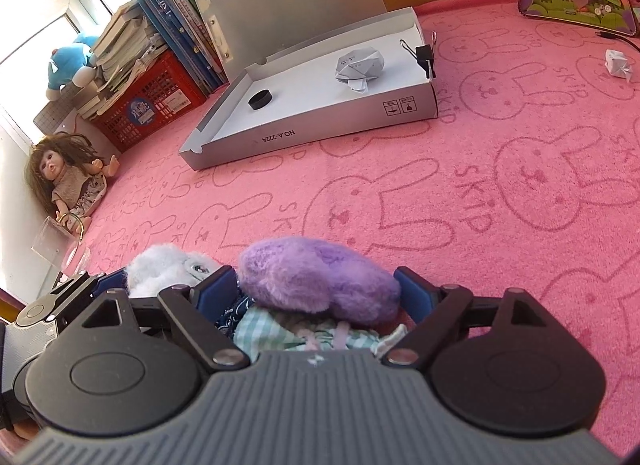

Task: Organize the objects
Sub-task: 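Move the left tool to the white plush while the right tool reaches the purple plush, then grasp the white fluffy plush with the left tool while the right tool grasps the purple plush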

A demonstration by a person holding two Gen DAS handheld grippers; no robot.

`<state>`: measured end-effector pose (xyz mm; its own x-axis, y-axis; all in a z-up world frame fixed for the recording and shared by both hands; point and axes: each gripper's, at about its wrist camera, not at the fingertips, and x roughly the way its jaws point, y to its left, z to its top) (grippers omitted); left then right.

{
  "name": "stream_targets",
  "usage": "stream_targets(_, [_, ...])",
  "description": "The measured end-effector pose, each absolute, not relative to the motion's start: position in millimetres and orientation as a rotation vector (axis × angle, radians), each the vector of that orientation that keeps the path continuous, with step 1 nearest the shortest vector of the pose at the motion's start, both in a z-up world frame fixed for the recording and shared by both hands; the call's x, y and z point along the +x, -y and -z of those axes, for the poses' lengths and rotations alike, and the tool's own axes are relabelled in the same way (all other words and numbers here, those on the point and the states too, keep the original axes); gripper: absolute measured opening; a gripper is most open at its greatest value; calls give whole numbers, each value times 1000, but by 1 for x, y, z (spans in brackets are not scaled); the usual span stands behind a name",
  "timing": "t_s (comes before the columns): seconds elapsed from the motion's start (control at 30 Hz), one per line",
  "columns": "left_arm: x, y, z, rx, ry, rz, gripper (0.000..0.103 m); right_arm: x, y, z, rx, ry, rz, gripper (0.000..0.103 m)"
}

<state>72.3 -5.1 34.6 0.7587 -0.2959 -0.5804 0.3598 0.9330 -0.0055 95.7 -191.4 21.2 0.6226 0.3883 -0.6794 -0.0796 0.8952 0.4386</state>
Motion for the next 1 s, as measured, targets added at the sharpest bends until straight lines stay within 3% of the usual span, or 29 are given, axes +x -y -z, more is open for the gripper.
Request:
stream_targets(0.17, [69, 5, -36, 123, -594, 350, 80, 96, 193, -23, 400, -862, -283, 80])
stream_targets(0.37, [70, -1, -44, 119, -569, 311, 80, 95, 196, -33, 362, -825, -274, 80])
stream_targets(0.53, [72, -7, -48, 113, -556, 292, 80, 92, 188, -38, 245, -792, -249, 88])
stream_targets(1.0, [85, -6, -36, 134, -591, 269, 84, 92, 164, -17, 77, -800, -205, 94])
